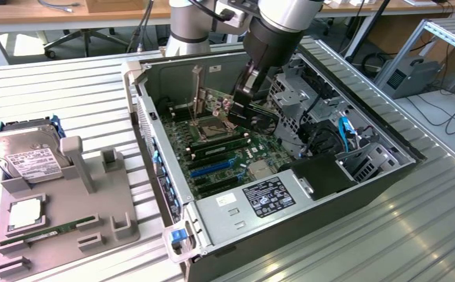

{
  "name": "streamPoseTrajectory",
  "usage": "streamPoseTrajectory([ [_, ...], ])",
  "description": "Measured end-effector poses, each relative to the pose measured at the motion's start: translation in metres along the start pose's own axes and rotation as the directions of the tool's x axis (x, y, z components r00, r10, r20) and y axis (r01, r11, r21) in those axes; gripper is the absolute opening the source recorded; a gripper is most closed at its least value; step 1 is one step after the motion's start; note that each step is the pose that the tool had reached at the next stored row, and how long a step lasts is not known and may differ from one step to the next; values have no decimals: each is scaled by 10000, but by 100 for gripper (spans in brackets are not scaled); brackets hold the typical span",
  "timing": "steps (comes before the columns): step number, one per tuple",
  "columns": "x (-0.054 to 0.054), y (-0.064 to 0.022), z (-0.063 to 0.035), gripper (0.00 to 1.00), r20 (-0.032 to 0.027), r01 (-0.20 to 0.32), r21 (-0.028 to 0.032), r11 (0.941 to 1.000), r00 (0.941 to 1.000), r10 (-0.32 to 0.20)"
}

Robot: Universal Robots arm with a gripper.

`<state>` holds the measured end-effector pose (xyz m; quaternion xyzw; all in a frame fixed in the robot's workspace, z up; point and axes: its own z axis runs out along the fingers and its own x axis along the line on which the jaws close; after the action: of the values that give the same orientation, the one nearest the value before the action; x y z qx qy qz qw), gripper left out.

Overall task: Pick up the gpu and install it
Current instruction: 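Insert the gpu into the slot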

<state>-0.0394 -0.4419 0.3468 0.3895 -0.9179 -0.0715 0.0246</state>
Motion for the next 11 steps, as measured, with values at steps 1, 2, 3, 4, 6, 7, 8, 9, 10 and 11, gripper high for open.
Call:
streamPoseTrajectory([
  [1,0,0,0,27,-4,26,0,10000,10000,-26],
  [2,0,0,0,27,-9,63,-1,10000,10000,-63],
  [3,0,0,0,27,-14,93,-1,10000,10000,-93],
  [4,0,0,0,27,-17,111,-1,9999,9999,-111],
  [6,0,0,0,27,-22,145,-2,9999,9999,-145],
  [7,0,0,0,27,-24,160,-2,9999,9999,-160],
  [8,0,0,0,27,-27,177,-2,9998,9998,-177],
  [9,0,0,0,27,-29,193,-2,9998,9998,-193],
  [10,0,0,0,27,-32,210,-2,9998,9998,-210],
  [11,0,0,0,27,-34,225,-3,9997,9997,-225],
])
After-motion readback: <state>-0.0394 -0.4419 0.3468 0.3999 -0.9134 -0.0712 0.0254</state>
